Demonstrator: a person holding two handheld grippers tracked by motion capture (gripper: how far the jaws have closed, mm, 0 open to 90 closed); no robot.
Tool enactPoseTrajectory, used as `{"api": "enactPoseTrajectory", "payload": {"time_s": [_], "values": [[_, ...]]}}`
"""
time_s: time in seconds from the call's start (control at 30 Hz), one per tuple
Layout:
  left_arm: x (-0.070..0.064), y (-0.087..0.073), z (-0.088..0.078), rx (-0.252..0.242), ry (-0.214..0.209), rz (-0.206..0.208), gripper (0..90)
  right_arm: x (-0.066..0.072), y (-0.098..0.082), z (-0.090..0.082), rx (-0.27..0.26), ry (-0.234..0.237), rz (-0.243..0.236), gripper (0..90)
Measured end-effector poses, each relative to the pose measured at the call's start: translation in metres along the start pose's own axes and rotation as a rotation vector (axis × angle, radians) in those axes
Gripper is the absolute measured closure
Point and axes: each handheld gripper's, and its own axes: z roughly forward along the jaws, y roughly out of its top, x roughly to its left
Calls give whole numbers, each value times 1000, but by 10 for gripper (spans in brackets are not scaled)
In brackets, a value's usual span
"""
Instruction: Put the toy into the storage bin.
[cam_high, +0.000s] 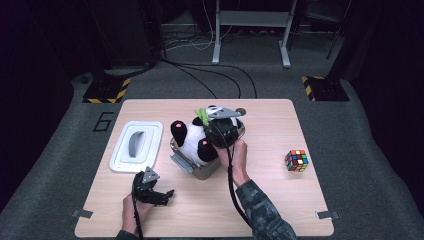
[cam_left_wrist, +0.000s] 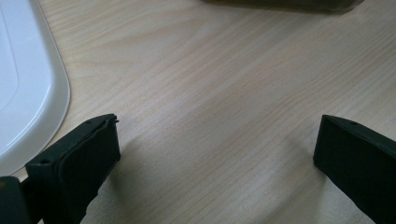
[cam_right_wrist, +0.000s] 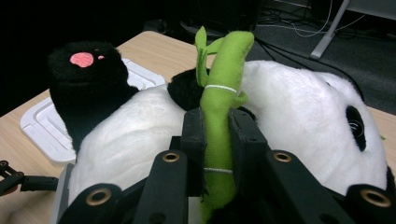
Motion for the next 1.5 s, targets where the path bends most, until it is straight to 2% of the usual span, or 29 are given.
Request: {"api": "enactPoseTrajectory", "payload": {"time_s": [0.13,0.37,0.47,0.5,0.6,0.8,0.93,1.0,1.27,1.37,1.5], "values": [[0,0,0,-1,-2,-4,1,-1,-2,3,27,16,3,770],[0,0,0,0,-1,0,1,0,-11,20,120,65,7,762],[0,0,0,1,-1,1,1,-1,-15,24,141,80,9,740],[0,0,0,1,-1,0,1,0,-15,25,146,81,16,717],[0,0,0,-2,3,-1,1,-4,-12,23,162,86,4,563],[0,0,0,-2,0,-4,1,-16,-5,14,161,108,15,409],[0,0,0,-3,0,-6,1,-24,5,13,158,87,3,331],[0,0,0,0,1,-1,1,-27,10,14,151,85,1,309],[0,0,0,0,0,-1,1,-41,21,28,200,81,6,169],[0,0,0,0,0,-1,1,-45,19,34,216,89,22,158],[0,0,0,1,-1,-1,1,-46,18,38,243,96,18,166]]}}
